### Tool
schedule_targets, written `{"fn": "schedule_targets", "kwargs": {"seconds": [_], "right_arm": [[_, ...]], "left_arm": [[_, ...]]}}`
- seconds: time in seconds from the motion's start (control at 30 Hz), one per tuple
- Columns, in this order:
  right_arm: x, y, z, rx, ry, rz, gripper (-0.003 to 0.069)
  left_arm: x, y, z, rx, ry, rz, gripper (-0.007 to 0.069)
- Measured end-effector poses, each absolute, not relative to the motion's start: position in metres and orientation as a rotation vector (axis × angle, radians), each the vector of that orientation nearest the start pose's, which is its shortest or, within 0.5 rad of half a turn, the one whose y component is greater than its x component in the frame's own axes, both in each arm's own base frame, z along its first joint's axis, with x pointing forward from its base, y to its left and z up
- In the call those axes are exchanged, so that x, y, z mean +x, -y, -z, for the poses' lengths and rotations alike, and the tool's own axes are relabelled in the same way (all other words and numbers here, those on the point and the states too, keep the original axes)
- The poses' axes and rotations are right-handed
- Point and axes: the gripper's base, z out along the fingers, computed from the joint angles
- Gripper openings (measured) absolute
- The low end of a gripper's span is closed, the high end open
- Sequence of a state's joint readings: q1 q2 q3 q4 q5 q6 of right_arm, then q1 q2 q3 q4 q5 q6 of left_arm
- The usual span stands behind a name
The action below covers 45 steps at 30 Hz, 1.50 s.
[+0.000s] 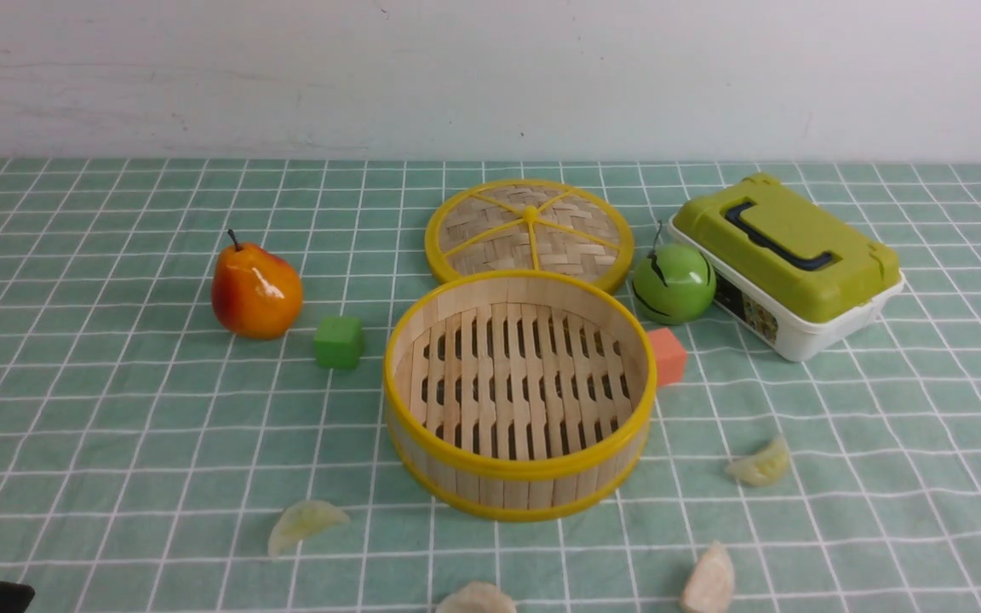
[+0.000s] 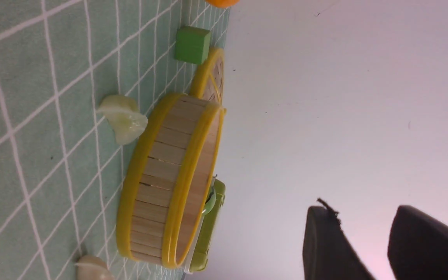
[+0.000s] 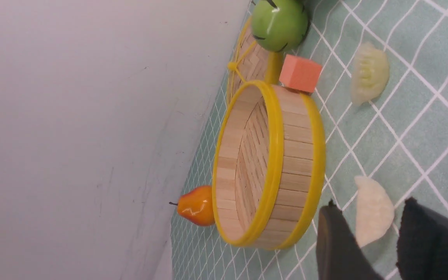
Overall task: Put the dumplings into the steamer on the table with the blue tablecloth.
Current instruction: 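Reach for and grasp a dumpling on the table with the left gripper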
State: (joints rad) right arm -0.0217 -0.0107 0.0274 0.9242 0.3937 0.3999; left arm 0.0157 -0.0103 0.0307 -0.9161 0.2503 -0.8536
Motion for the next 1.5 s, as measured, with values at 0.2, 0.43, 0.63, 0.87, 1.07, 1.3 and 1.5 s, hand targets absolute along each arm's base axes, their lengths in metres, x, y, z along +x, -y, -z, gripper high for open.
{"fn": "schedule_targets", "kwargs": {"seconds": [0.2,0.43,0.63,0.87,1.07,1.3,1.5], "right_arm": [[0.052,-0.026,-0.183,0.784,-1.685,-1.039,0.024],[0.052,-0.028,-0.209,0.495,-1.75,-0.851,0.0197],[0.084,-0.027,-0.262,0.256,-1.969,-0.594,-0.0008],[0.132,-0.04,-0.303,-0.188,-2.396,-0.496,-0.002],[0.155,-0.068,-0.308,-0.494,-2.495,-0.555,-0.002],[0.162,-0.088,-0.297,-0.673,-2.515,-0.58,-0.0018],[0.164,-0.088,-0.297,-0.673,-2.51,-0.571,-0.0015]], "left_arm": [[0.049,0.02,-0.226,-1.003,-1.41,1.272,0.0228],[0.052,0.031,-0.288,-0.492,-1.825,0.871,0.0041],[0.094,0.026,-0.329,-0.214,-2.286,0.505,-0.0014],[0.154,0.034,-0.335,0.037,-2.65,0.358,-0.0014],[0.192,0.067,-0.317,0.341,-2.752,0.196,0.0],[0.237,0.108,-0.277,0.477,-2.848,0.052,0.0251],[0.279,0.13,-0.234,0.545,-2.799,0.022,0.0524]]}}
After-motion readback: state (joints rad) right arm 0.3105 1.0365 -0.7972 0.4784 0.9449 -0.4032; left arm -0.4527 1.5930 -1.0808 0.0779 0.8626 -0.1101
